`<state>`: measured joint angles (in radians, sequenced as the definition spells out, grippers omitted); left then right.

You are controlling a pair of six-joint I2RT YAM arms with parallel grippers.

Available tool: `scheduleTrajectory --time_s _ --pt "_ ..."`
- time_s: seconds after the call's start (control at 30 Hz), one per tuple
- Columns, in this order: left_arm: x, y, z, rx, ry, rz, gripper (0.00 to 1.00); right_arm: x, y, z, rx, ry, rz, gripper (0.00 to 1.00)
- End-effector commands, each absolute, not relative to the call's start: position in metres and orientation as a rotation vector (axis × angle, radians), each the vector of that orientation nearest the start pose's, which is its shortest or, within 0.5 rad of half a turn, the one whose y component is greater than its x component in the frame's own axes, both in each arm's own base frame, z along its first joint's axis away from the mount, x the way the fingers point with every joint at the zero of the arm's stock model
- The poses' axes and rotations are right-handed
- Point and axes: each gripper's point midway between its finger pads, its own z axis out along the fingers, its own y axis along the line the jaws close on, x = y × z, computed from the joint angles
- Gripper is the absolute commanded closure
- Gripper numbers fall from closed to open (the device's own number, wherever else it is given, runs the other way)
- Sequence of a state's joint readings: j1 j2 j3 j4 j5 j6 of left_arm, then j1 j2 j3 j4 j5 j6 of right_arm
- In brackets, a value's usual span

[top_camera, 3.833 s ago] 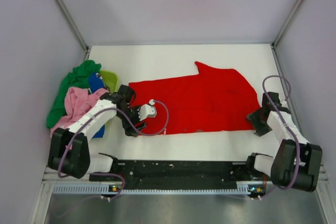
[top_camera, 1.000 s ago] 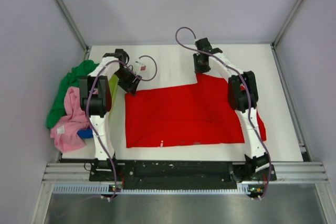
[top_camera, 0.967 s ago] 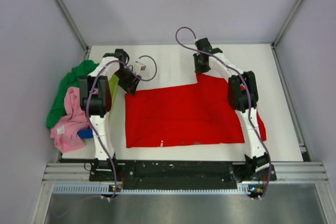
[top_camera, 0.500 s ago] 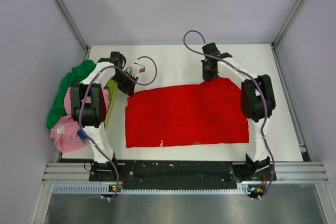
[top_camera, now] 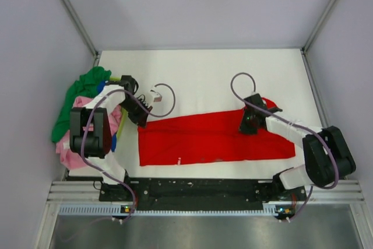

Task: Fold and stack the t-shirts
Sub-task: Fold the other side of the tshirt into a rectangle

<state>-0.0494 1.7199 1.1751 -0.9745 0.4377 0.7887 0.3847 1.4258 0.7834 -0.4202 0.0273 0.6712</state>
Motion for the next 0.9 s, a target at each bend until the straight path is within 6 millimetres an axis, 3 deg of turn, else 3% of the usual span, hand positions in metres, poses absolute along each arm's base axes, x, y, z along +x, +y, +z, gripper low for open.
scheduleTrajectory --time_s 0.0,0.13,0.27,0.4,0.53,0.67,0.7,0.87 --pt "0.285 -0.064 0.054 1.232 2.584 -0.569 1.00 0.247 0.141 0.042 0.603 2.598 0.423 0.81" --pt "0.290 -0.066 0.054 1.241 2.576 -0.564 1.00 0.217 0.112 0.048 0.648 2.580 0.306 0.71" --pt "0.289 -0.074 0.053 1.267 2.570 -0.571 1.00 0.218 0.099 0.076 0.468 2.565 0.224 0.67" --pt "0.286 -0.079 0.053 1.289 2.558 -0.577 1.00 0.250 0.108 0.112 0.258 2.502 0.217 0.64" --pt "0.285 -0.081 0.055 1.278 2.551 -0.579 1.00 0.291 0.136 0.143 0.000 2.429 0.145 0.62" --pt "0.283 -0.081 0.054 1.271 2.549 -0.584 1.00 0.318 0.176 0.128 -0.225 2.498 0.131 0.72" --pt "0.283 -0.081 0.054 1.268 2.553 -0.582 1.00 0.324 0.188 0.118 -0.258 2.536 0.128 0.72" --pt "0.282 -0.080 0.054 1.268 2.560 -0.574 1.00 0.334 0.206 0.084 -0.301 2.630 0.041 0.65"
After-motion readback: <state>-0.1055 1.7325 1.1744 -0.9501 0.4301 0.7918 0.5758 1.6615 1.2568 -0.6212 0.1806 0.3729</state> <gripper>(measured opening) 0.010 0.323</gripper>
